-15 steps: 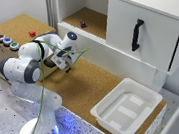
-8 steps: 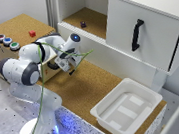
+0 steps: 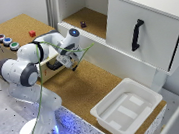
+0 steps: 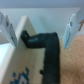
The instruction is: Open the cabinet drawer
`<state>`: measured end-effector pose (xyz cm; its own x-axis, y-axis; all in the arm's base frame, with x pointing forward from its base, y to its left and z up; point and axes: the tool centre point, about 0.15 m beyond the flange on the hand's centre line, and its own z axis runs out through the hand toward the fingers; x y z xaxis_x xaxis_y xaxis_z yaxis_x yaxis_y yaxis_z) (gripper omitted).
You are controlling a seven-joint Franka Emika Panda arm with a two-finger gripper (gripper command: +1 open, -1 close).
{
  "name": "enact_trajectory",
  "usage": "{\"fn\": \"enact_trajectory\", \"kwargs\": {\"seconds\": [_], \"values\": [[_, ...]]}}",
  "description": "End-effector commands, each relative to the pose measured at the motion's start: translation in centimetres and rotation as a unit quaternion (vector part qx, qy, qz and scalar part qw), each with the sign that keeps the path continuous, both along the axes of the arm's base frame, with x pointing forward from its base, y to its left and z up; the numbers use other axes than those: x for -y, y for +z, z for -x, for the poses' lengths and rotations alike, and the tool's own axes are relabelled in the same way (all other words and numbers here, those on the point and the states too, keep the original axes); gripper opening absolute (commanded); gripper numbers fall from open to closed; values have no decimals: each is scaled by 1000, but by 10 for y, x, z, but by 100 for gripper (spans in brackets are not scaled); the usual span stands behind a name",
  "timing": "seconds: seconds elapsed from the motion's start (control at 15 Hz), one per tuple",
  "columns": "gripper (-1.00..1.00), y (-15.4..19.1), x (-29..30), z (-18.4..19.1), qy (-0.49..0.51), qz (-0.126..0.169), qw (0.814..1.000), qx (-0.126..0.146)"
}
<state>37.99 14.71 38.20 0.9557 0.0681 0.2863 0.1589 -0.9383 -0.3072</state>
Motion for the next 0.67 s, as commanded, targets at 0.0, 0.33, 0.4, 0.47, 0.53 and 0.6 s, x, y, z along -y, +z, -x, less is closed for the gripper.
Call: {"fn": "enact_trajectory", "kwargs": {"seconds": [0.0,0.33,0.4,0.47,0.53,0.6], "values": [[100,73,-54,37,38,76,995,48],[100,76,-125,63,166,157,973,41],[100,69,-139,66,203,185,961,33],[100,62,-148,69,230,203,951,27],[100,55,-157,73,266,215,939,24],[100,50,-165,79,325,191,926,25]]}}
